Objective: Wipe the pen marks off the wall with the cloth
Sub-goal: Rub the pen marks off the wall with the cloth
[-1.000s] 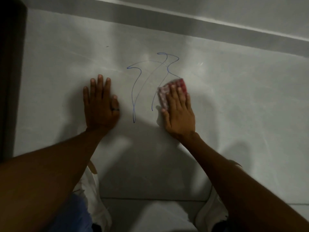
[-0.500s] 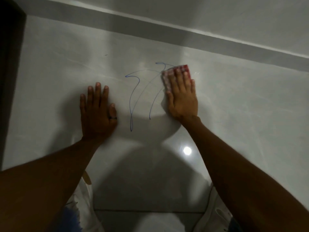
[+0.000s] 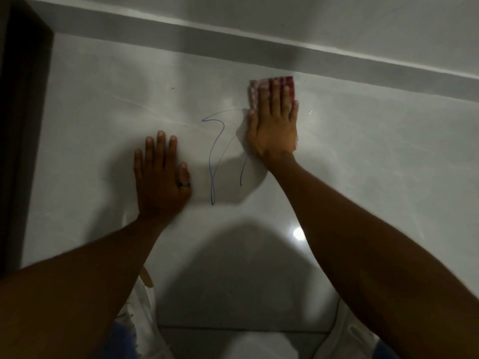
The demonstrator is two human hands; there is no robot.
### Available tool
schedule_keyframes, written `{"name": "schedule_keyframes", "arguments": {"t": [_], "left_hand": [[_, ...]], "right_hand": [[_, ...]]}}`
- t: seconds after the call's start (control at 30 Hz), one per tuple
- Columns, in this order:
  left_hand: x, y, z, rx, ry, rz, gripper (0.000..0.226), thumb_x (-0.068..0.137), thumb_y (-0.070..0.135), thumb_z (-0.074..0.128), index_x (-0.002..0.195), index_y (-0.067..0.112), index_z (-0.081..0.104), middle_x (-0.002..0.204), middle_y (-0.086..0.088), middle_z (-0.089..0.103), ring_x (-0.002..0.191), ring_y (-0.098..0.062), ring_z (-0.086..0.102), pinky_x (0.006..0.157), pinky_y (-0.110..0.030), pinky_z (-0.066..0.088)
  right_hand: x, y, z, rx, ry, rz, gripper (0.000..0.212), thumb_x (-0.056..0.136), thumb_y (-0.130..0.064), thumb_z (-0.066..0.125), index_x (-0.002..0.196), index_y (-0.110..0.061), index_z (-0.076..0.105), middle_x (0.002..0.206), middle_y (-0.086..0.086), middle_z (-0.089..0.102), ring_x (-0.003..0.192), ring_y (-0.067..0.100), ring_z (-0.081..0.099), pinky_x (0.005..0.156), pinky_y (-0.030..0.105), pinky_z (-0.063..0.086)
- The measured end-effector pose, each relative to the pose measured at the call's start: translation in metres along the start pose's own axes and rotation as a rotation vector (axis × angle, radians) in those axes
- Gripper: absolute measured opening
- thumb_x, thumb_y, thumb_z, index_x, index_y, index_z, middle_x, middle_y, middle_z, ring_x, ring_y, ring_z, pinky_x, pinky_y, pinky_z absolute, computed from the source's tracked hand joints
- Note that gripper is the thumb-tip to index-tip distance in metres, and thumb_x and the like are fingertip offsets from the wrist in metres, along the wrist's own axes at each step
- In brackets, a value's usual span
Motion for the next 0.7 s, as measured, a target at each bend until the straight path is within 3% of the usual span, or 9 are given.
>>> {"name": "schedule_keyframes", "arguments": {"t": [0.1, 0.2, 0.3, 0.4, 0.5, 0.6, 0.63, 0.7], "left_hand": [[0.001, 0.001, 0.000, 0.005, -0.009, -0.003, 0.065, 0.108, 0.037, 0.040, 0.168, 0.013, 0.033, 0.176, -0.016, 0.028, 0.164, -0.038, 0.024, 0.133, -0.059, 0.018], [0.000, 0.001, -0.002, -0.005, -0.016, -0.010, 0.065, 0.108, 0.037, 0.039, 0.168, 0.013, 0.033, 0.176, -0.016, 0.028, 0.164, -0.038, 0.024, 0.133, -0.059, 0.018], [0.001, 0.003, -0.002, -0.010, -0.012, -0.009, 0.065, 0.108, 0.037, 0.039, 0.167, 0.013, 0.034, 0.176, -0.016, 0.029, 0.164, -0.038, 0.024, 0.134, -0.058, 0.017], [0.000, 0.002, -0.002, 0.002, -0.014, -0.011, 0.065, 0.108, 0.037, 0.039, 0.168, 0.014, 0.033, 0.176, -0.016, 0.028, 0.164, -0.038, 0.023, 0.134, -0.058, 0.016], [0.002, 0.004, -0.002, -0.005, -0.019, -0.004, 0.065, 0.107, 0.039, 0.037, 0.168, 0.015, 0.032, 0.177, -0.015, 0.027, 0.165, -0.037, 0.022, 0.134, -0.057, 0.015], [0.002, 0.001, -0.003, 0.007, -0.015, -0.009, 0.065, 0.107, 0.038, 0.037, 0.168, 0.015, 0.033, 0.176, -0.015, 0.028, 0.164, -0.037, 0.023, 0.134, -0.057, 0.017], [0.001, 0.002, -0.003, 0.010, -0.011, -0.008, 0.064, 0.107, 0.037, 0.038, 0.167, 0.014, 0.034, 0.176, -0.015, 0.028, 0.164, -0.037, 0.024, 0.134, -0.057, 0.017], [0.002, 0.004, -0.003, 0.006, -0.005, -0.002, 0.064, 0.107, 0.036, 0.040, 0.167, 0.014, 0.036, 0.176, -0.015, 0.030, 0.164, -0.038, 0.025, 0.133, -0.057, 0.018]], "right_hand": [[0.001, -0.005, 0.002, -0.050, -0.046, -0.195, 0.071, 0.109, -0.051, 0.015, 0.171, -0.019, 0.006, 0.181, 0.011, 0.001, 0.167, 0.030, -0.002, 0.135, 0.050, -0.003], [0.002, -0.006, -0.002, 0.000, -0.023, -0.072, 0.070, 0.111, -0.052, 0.016, 0.171, -0.018, 0.003, 0.180, 0.011, -0.002, 0.167, 0.030, -0.004, 0.137, 0.051, -0.003], [-0.008, -0.012, 0.006, -0.030, -0.031, -0.183, 0.069, 0.111, -0.050, 0.019, 0.171, -0.019, 0.007, 0.181, 0.011, 0.002, 0.168, 0.030, -0.001, 0.137, 0.054, 0.003], [-0.028, -0.019, 0.009, 0.049, 0.023, -0.011, 0.068, 0.112, -0.048, 0.021, 0.171, -0.018, 0.010, 0.180, 0.011, 0.004, 0.167, 0.030, -0.001, 0.137, 0.052, 0.001], [-0.056, -0.017, 0.022, -0.004, 0.025, -0.202, 0.067, 0.111, -0.044, 0.026, 0.171, -0.016, 0.014, 0.180, 0.012, 0.009, 0.167, 0.031, 0.005, 0.136, 0.055, 0.008], [-0.078, -0.021, 0.028, 0.034, 0.057, -0.044, 0.066, 0.112, -0.043, 0.028, 0.171, -0.017, 0.014, 0.180, 0.010, 0.009, 0.167, 0.030, 0.004, 0.137, 0.053, 0.006], [-0.089, -0.023, 0.032, 0.025, 0.052, -0.068, 0.066, 0.112, -0.044, 0.026, 0.171, -0.017, 0.015, 0.180, 0.010, 0.009, 0.167, 0.030, 0.004, 0.137, 0.053, 0.006], [-0.108, -0.018, 0.040, -0.003, 0.050, -0.237, 0.065, 0.111, -0.043, 0.027, 0.170, -0.018, 0.020, 0.180, 0.010, 0.014, 0.167, 0.030, 0.008, 0.135, 0.055, 0.013]]}}
Point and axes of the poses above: each hand's wrist, its own x-axis towards the middle knuckle, its own z-axis out of the palm, y = z × x, the point moved 1 cm from there along x, towards the middle knuckle
